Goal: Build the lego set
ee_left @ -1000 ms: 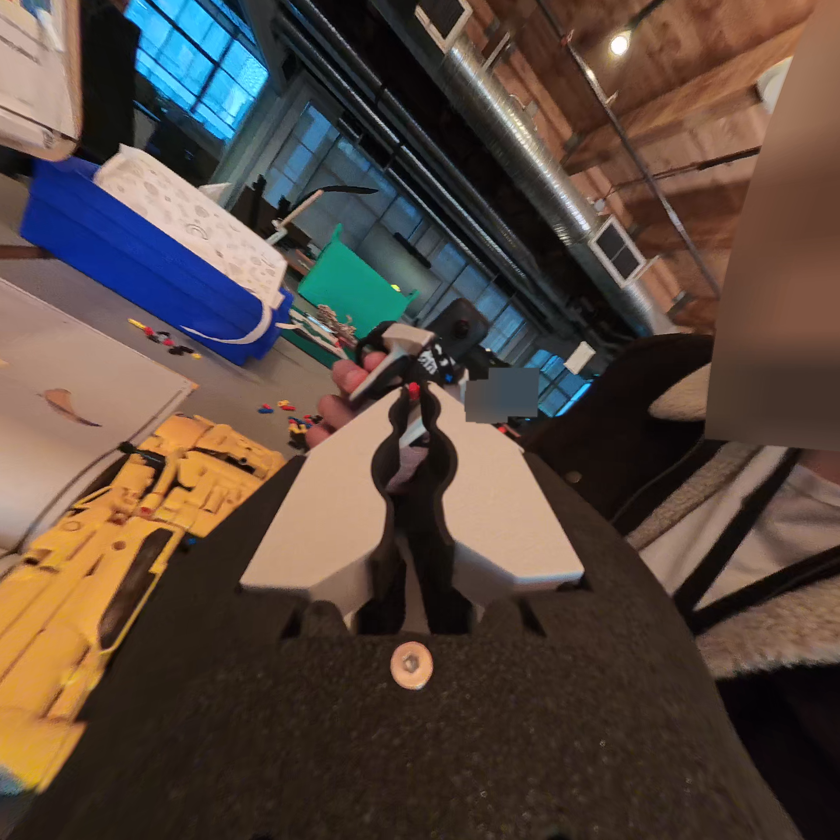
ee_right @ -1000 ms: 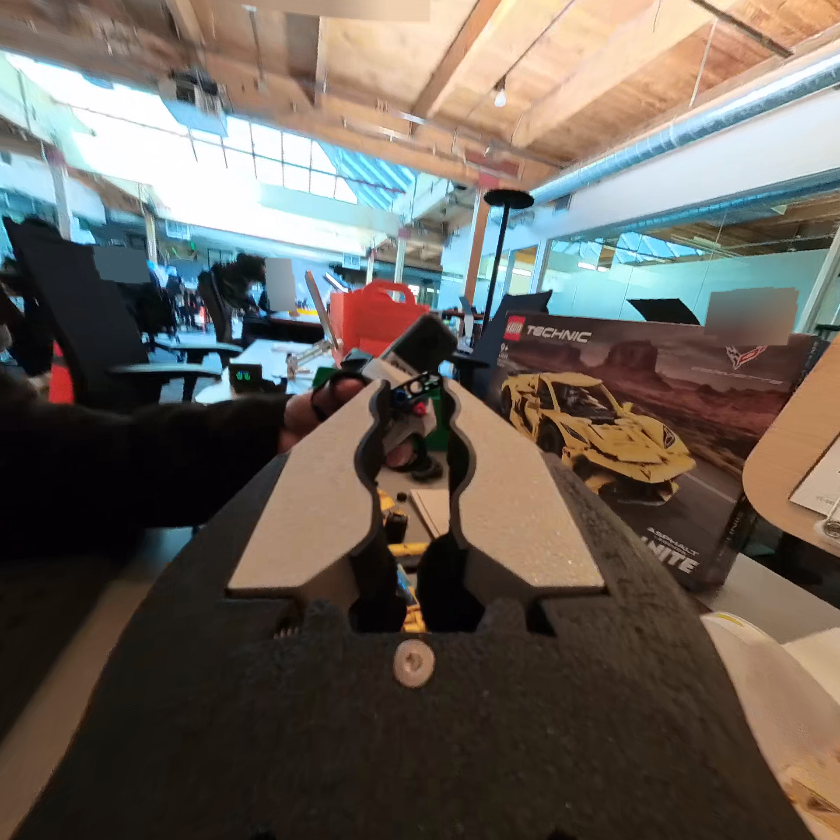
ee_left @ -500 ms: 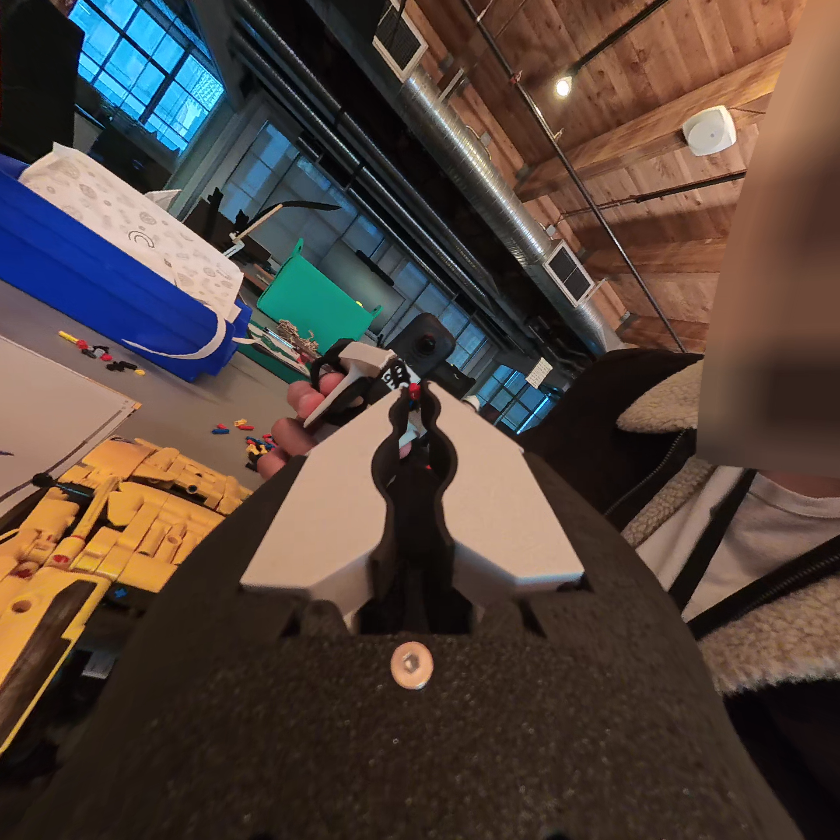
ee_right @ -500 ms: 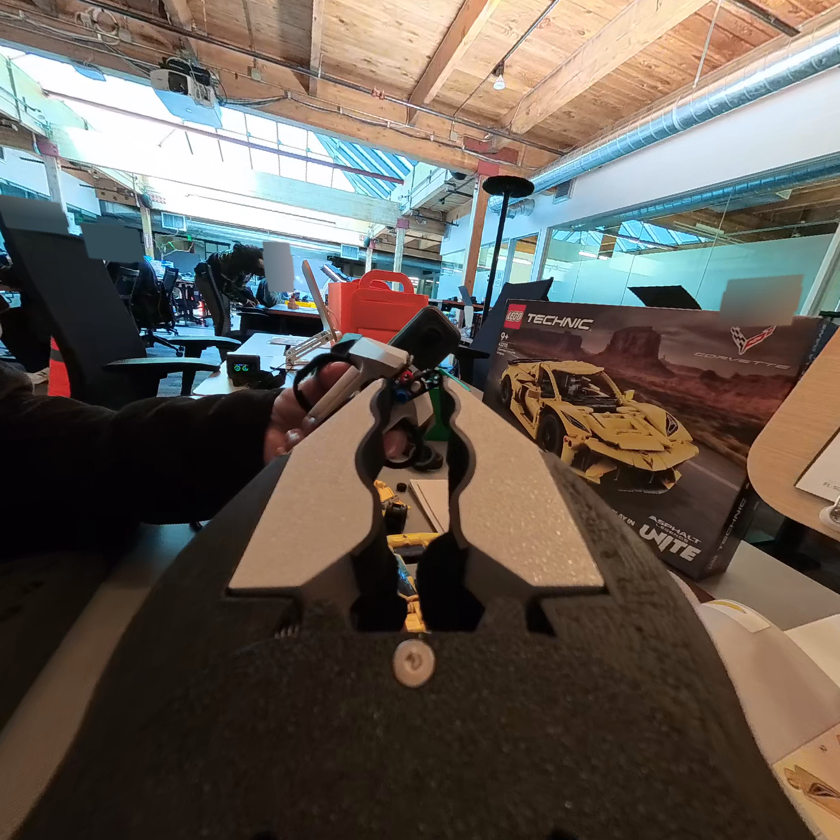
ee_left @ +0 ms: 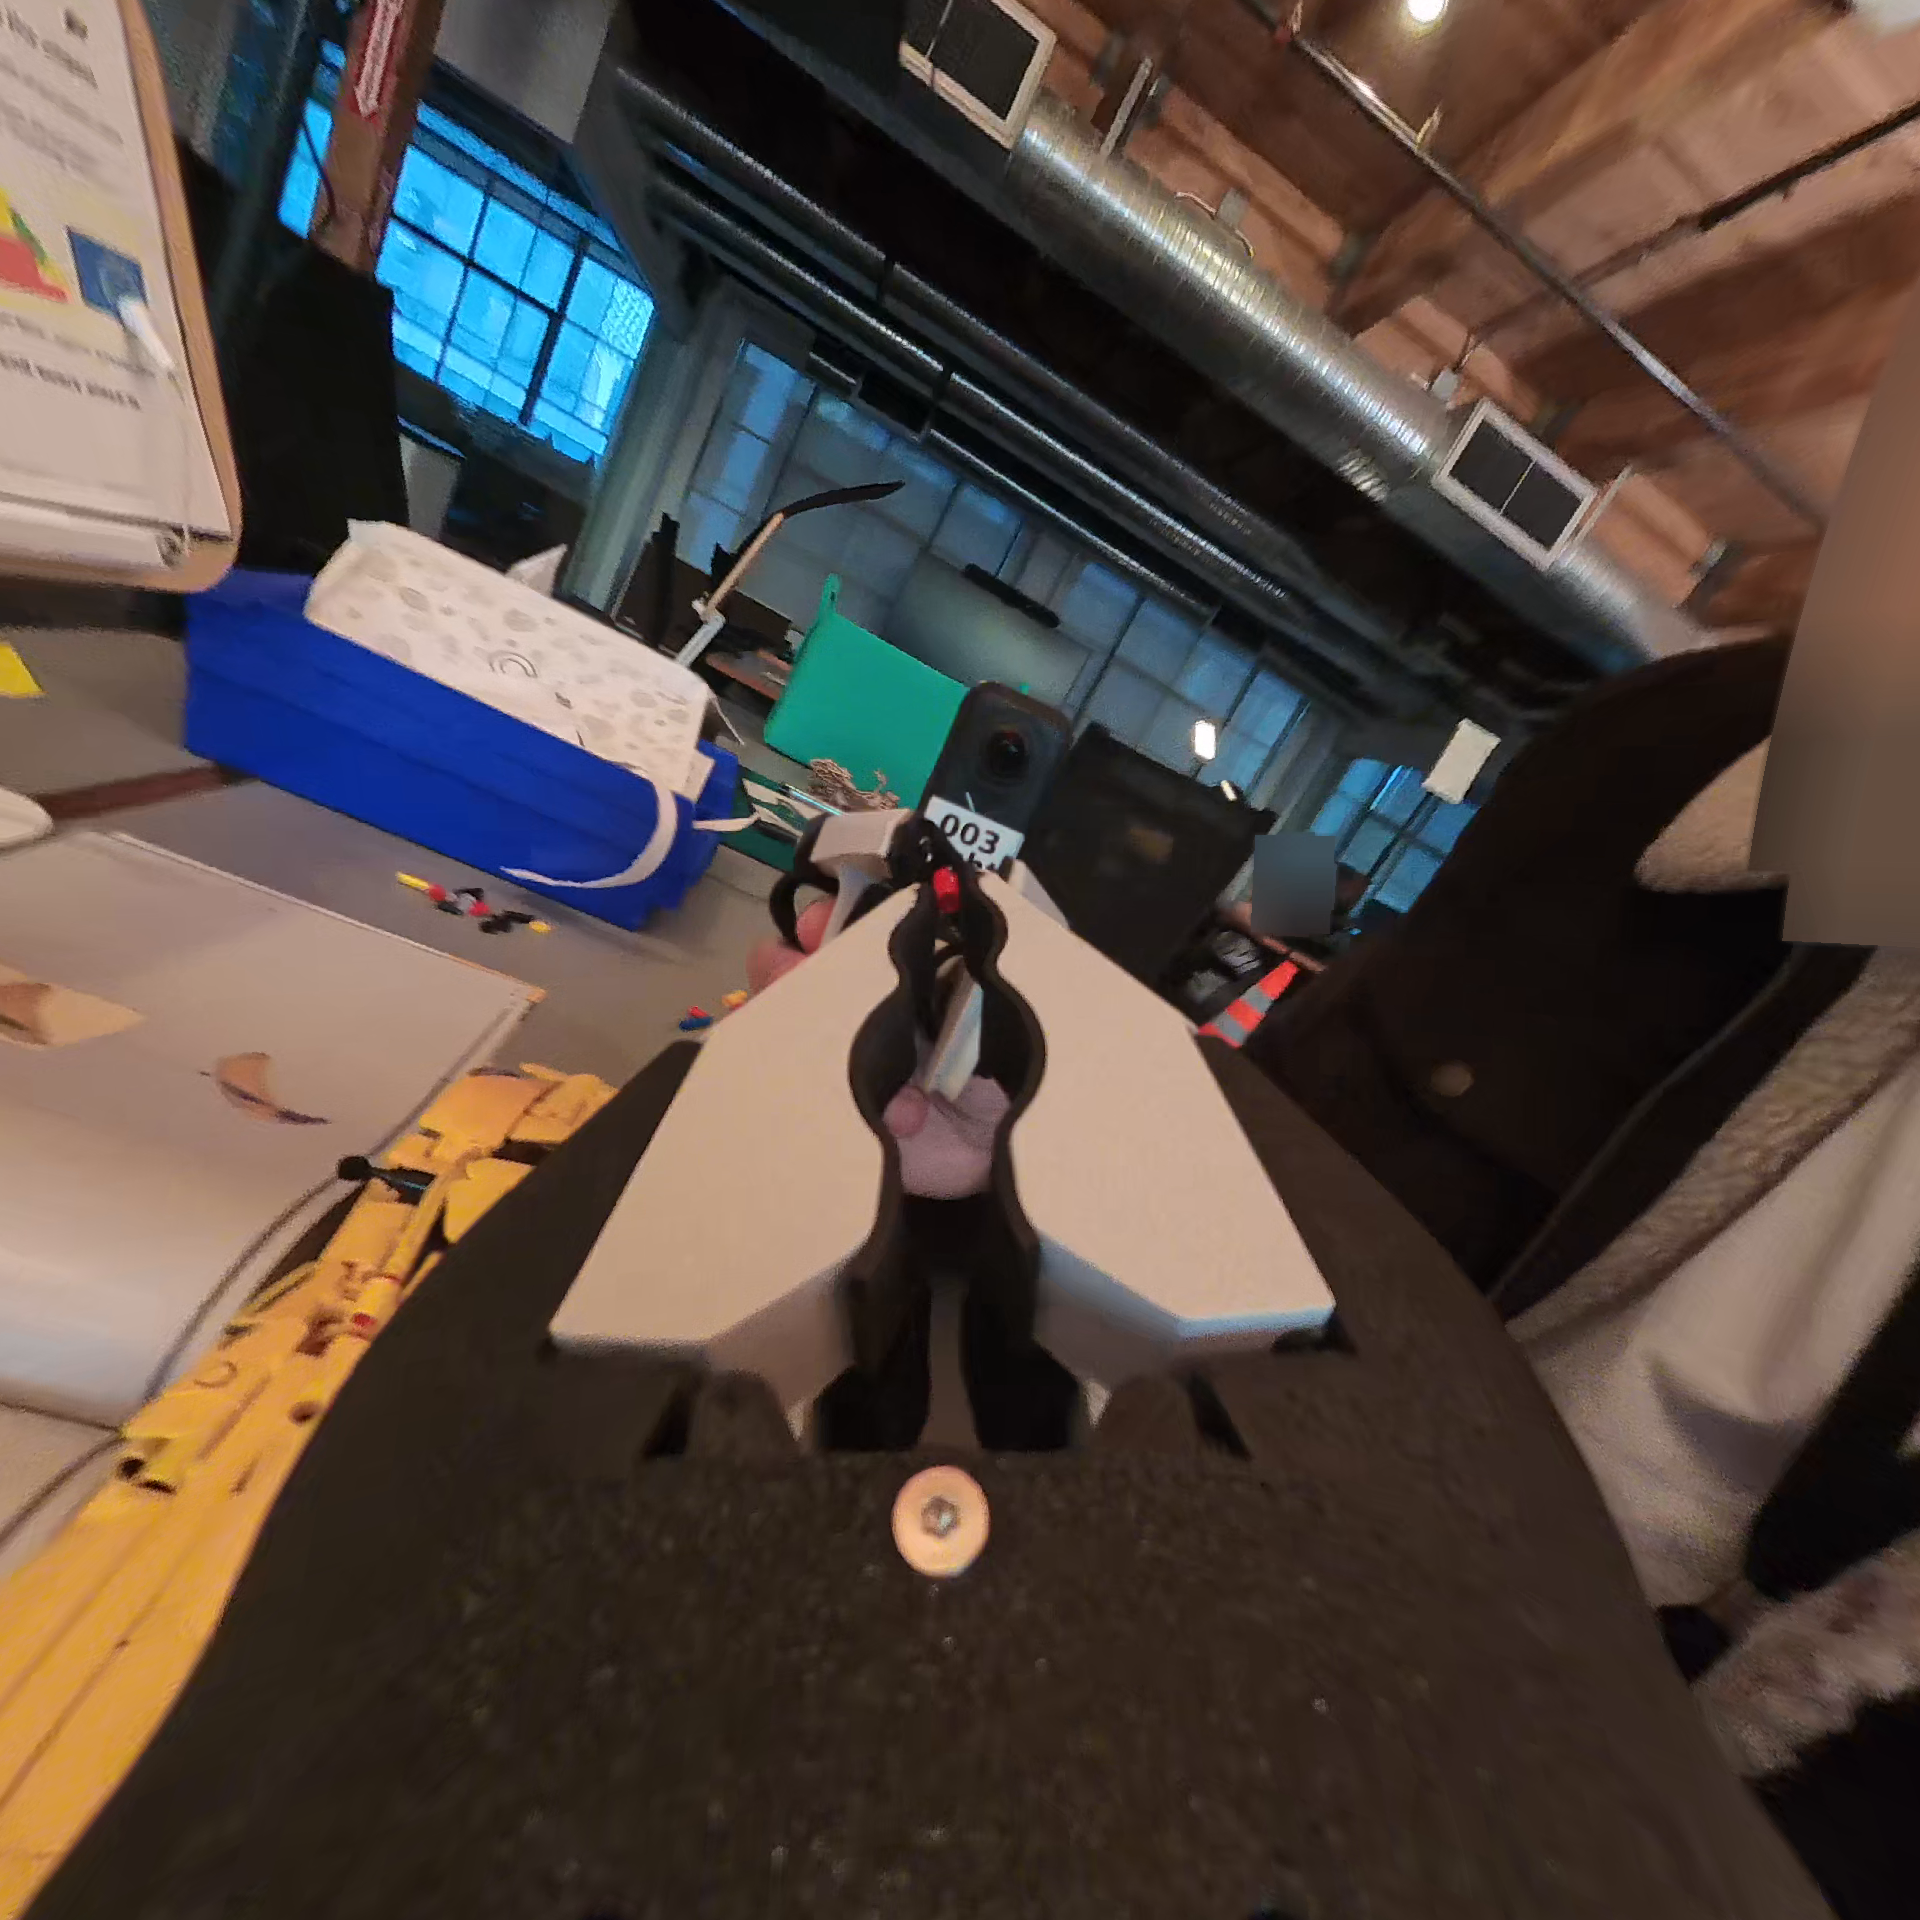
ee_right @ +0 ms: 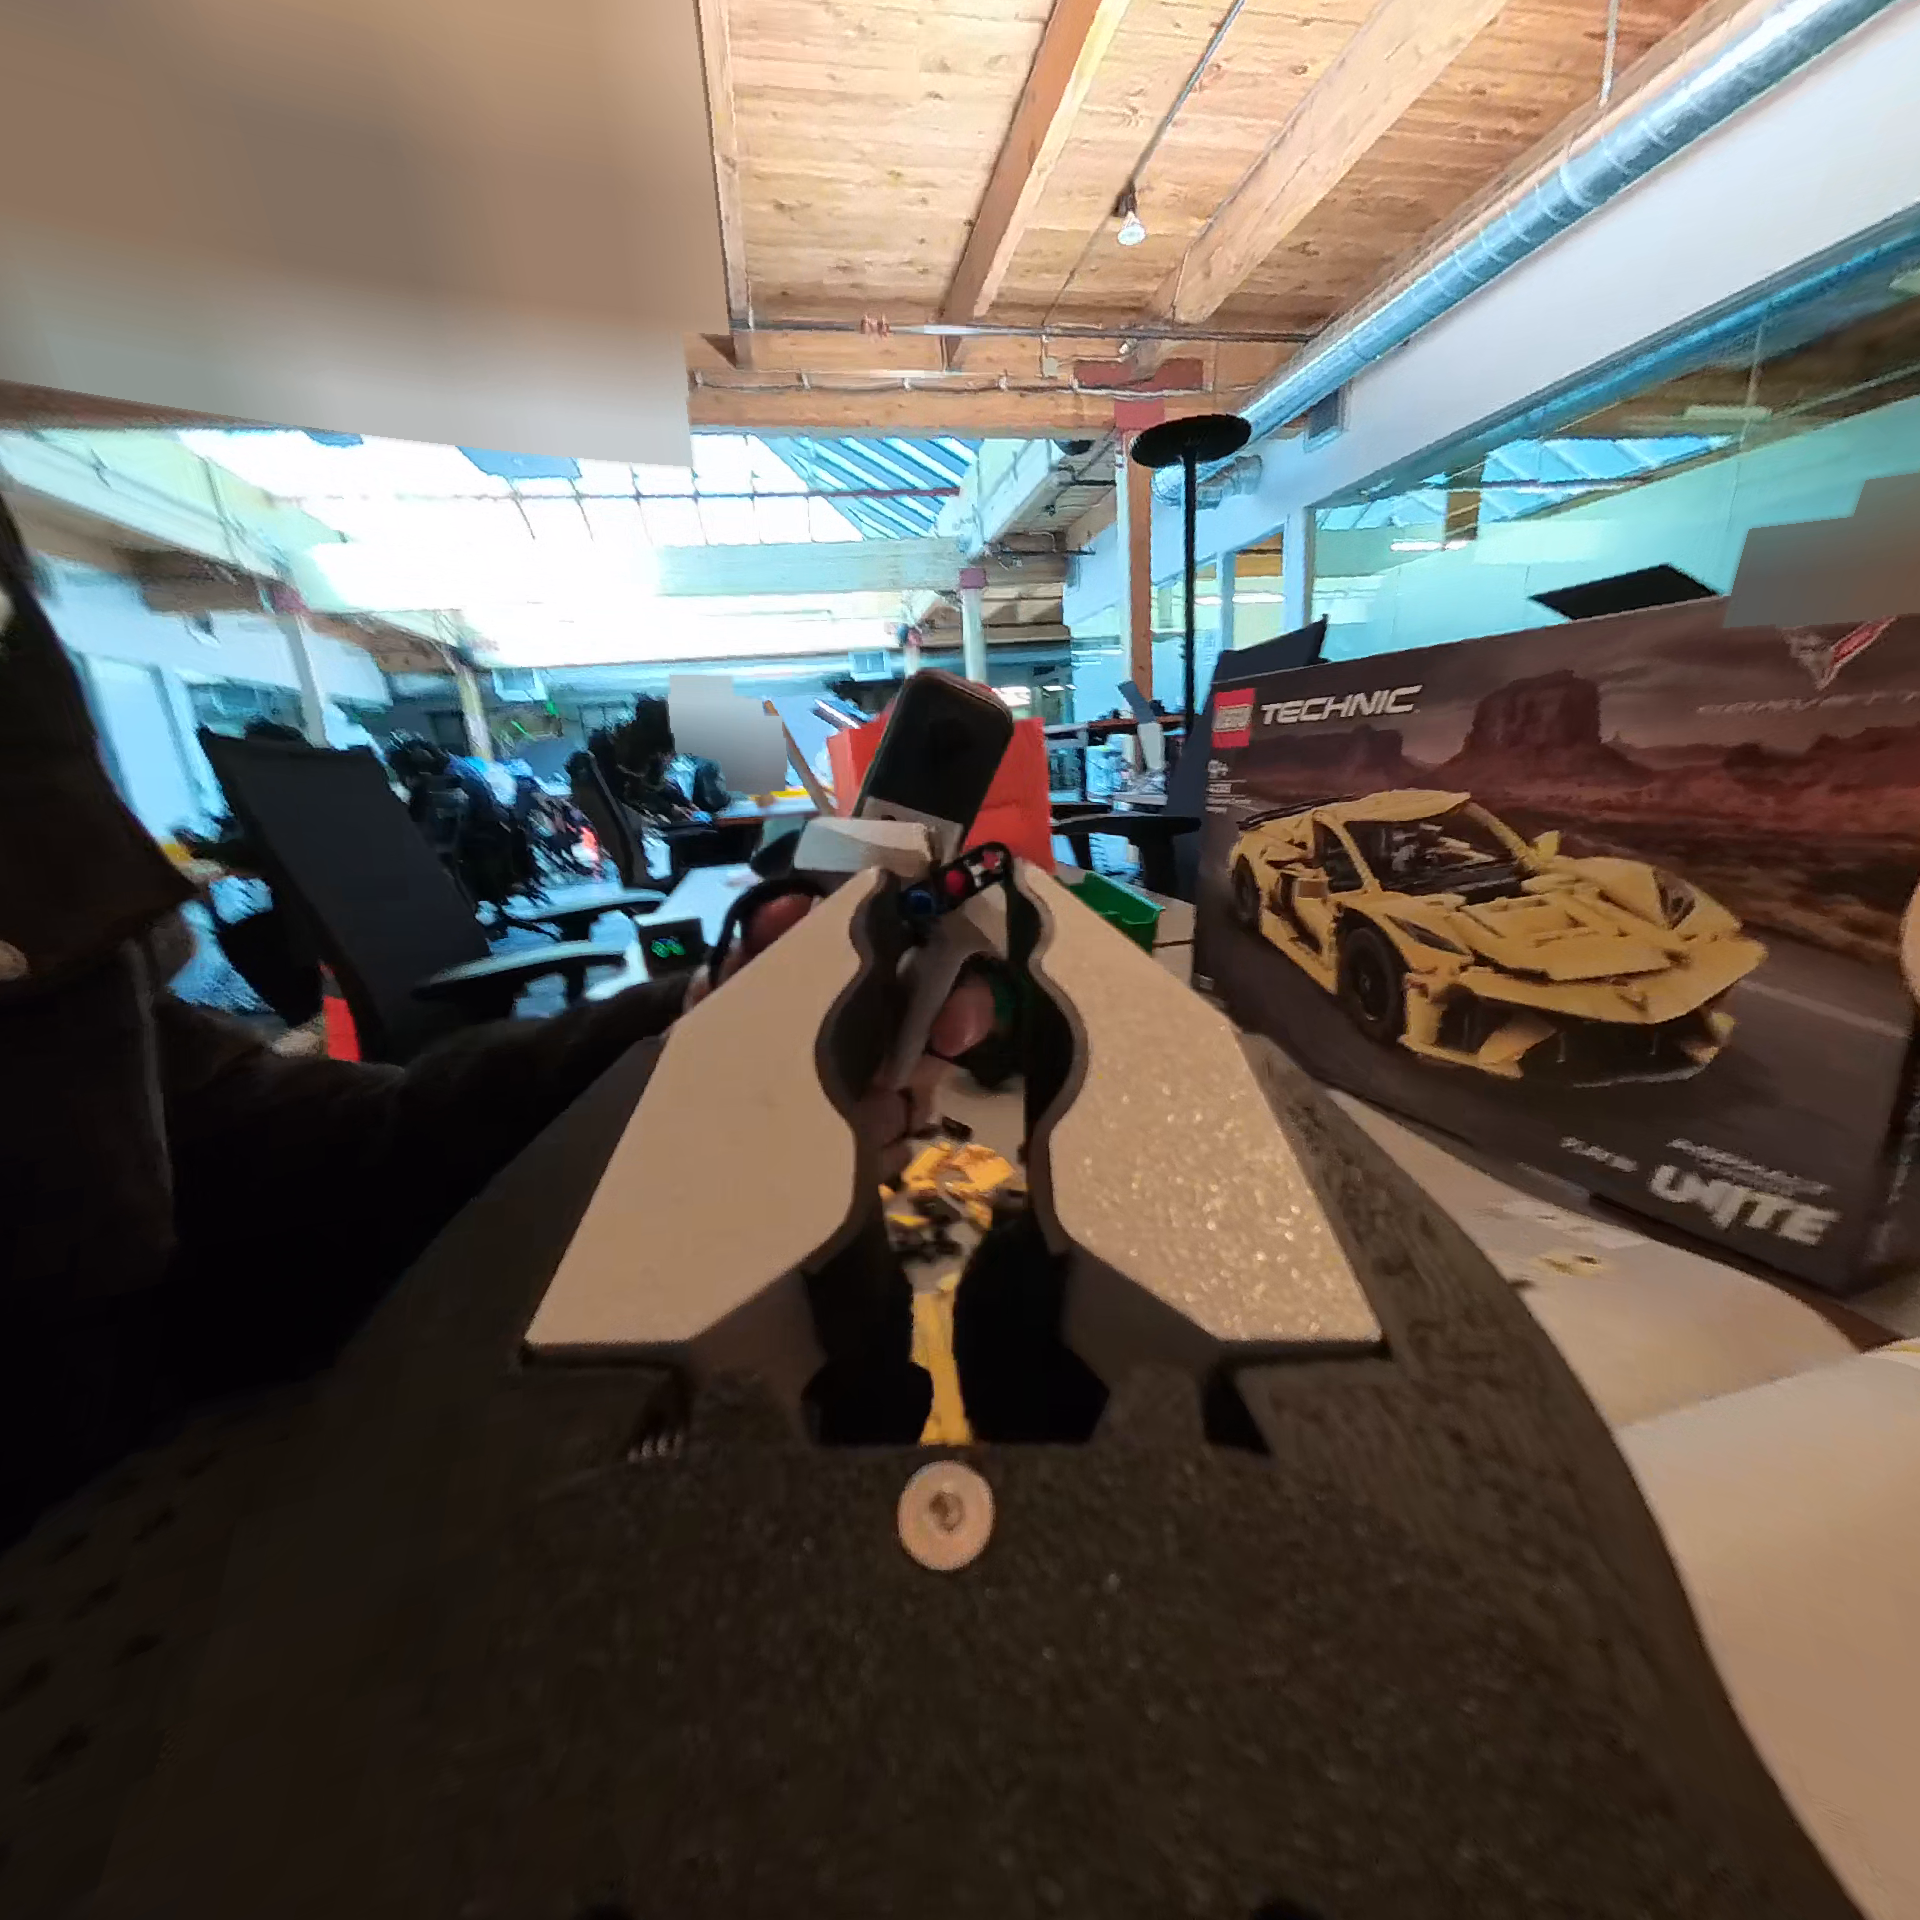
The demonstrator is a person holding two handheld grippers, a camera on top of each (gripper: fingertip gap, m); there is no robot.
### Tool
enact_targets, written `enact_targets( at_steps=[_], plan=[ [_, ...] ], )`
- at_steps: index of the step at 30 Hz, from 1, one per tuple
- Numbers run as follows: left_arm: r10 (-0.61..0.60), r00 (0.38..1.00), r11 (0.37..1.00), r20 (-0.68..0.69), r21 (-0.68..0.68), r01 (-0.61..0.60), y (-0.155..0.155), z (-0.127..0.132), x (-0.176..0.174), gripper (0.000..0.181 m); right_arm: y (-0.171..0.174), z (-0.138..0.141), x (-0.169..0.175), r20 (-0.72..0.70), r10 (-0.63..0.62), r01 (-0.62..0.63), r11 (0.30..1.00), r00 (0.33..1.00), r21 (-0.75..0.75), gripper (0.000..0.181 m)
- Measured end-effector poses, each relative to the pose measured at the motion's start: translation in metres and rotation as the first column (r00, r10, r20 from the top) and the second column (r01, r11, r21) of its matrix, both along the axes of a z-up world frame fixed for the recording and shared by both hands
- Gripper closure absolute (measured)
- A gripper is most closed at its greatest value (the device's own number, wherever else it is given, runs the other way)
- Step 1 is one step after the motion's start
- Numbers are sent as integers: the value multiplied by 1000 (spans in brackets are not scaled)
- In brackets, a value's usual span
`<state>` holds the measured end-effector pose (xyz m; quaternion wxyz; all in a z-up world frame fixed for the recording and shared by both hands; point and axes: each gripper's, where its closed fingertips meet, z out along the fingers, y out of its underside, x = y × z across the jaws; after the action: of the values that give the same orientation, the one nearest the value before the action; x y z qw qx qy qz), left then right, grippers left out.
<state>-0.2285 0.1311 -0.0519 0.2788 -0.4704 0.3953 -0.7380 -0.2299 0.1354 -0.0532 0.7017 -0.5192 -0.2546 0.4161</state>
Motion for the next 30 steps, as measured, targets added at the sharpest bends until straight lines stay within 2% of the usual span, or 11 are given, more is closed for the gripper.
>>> enact_targets(
  at_steps=[3,5,10,11,13,15,22,25,30],
  plan=[
    [31,999,996,13,82,-32,-3,2,0,177,-3,3,0,-59,61,-63,997,996,-39,163],
    [27,1000,994,-12,105,-26,-5,-1,-1,177,-4,-1,-2,-10,59,-60,998,998,-38,164],
    [-6,999,995,-47,95,11,-7,-8,-1,177,-6,-8,-3,24,114,-111,990,993,-90,165],
    [-14,999,996,-52,84,18,-7,-8,0,178,-6,-15,-5,57,127,-119,986,990,-118,176],
    [-41,998,998,-46,55,44,-8,-8,-1,178,-7,-15,-7,42,145,-138,981,989,-134,176],
    [-33,998,998,-60,59,37,-7,-9,-1,178,-5,-17,-6,85,116,-105,987,990,-124,176],
    [-32,991,979,-129,194,57,-17,-20,-3,177,-17,-27,-8,111,280,-239,928,954,-286,176],
    [-49,980,959,-192,265,100,-25,-31,-5,178,-26,-40,-10,230,339,-249,904,912,-348,175],
    [-75,959,935,-274,315,163,-34,-49,-3,177,-34,-59,-7,454,316,-171,928,833,-332,176]
  ],
)
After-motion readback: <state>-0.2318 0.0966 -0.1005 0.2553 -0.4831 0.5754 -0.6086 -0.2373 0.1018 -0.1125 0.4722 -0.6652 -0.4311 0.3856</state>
